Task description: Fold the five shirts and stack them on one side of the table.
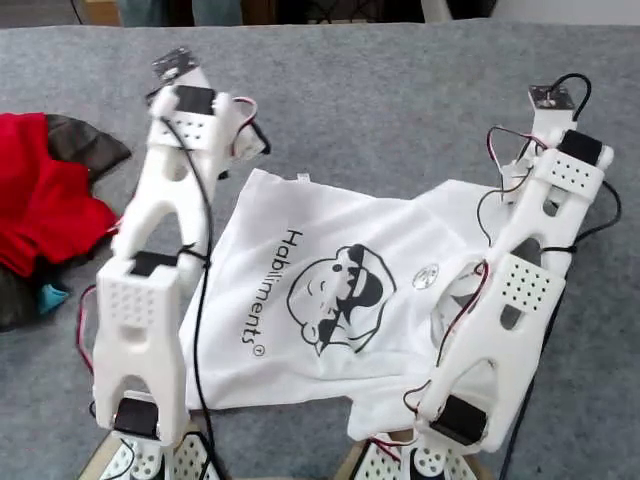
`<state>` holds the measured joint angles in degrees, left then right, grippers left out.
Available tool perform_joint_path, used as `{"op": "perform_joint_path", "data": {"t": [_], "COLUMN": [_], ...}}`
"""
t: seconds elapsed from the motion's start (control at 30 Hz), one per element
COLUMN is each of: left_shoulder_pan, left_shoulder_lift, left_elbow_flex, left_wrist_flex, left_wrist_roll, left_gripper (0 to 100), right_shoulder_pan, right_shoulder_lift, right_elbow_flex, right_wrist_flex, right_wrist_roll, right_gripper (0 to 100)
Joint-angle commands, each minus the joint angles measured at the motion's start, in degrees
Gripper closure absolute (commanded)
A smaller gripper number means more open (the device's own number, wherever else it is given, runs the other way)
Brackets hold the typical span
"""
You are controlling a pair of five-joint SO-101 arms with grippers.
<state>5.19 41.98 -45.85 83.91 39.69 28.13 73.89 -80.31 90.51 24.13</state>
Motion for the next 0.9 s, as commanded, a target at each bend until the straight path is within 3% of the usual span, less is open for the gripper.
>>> {"op": "perform_joint_path", "data": {"t": [0.0,0.37,0.67,0.87], "left_shoulder_pan": [0.8,5.6,5.0,5.2], "left_shoulder_lift": [7.7,24.5,28.3,29.3], "left_elbow_flex": [-16.4,-41.7,-40.1,-40.3], "left_wrist_flex": [1.1,9.0,8.3,14.2], "left_wrist_roll": [4.5,13.1,14.1,14.1], "left_gripper": [71,72,76,76], "right_shoulder_pan": [-0.5,-1.2,-1.8,-1.8], "right_shoulder_lift": [-0.7,-0.4,-0.4,-0.4], "right_elbow_flex": [-2.5,-2.5,-2.4,-2.4], "right_wrist_flex": [-1.0,-1.1,-1.1,-1.1], "right_wrist_roll": [0.4,0.4,0.4,0.4], "right_gripper": [98.5,98.5,98.5,98.5]}}
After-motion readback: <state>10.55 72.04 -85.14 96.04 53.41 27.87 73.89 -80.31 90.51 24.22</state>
